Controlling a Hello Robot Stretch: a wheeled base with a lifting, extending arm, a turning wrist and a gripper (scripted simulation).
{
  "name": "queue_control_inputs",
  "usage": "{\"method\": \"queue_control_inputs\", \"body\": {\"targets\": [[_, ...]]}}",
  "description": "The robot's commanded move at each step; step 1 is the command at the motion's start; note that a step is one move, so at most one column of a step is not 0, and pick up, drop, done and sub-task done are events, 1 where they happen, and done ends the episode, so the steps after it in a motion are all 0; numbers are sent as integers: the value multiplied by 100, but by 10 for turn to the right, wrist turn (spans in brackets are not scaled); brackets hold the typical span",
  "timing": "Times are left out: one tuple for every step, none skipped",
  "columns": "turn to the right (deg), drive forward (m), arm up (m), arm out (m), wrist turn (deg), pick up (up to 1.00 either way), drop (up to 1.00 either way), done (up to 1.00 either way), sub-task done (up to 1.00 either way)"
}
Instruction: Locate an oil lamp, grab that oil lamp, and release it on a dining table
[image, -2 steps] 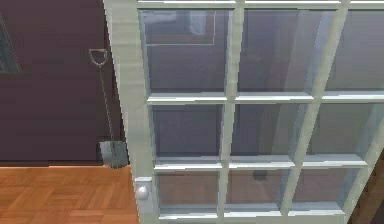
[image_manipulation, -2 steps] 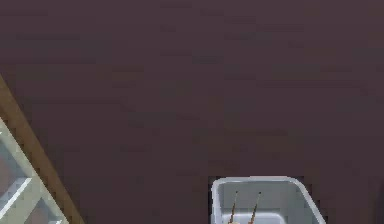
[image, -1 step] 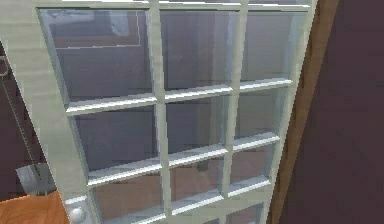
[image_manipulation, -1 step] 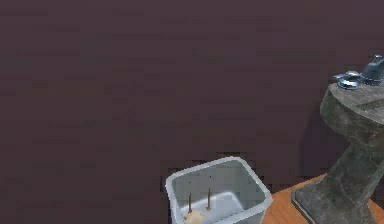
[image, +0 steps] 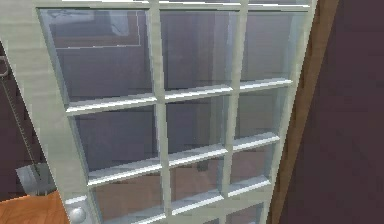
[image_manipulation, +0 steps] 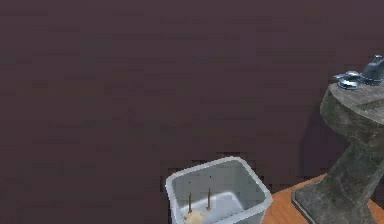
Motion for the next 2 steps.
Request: {"method": "queue_control_inputs", "body": {"targets": [[0, 0, 0, 26, 0, 0, 0, 0, 0], [0, 0, 0, 0, 450, 0, 0, 0, 0]]}}
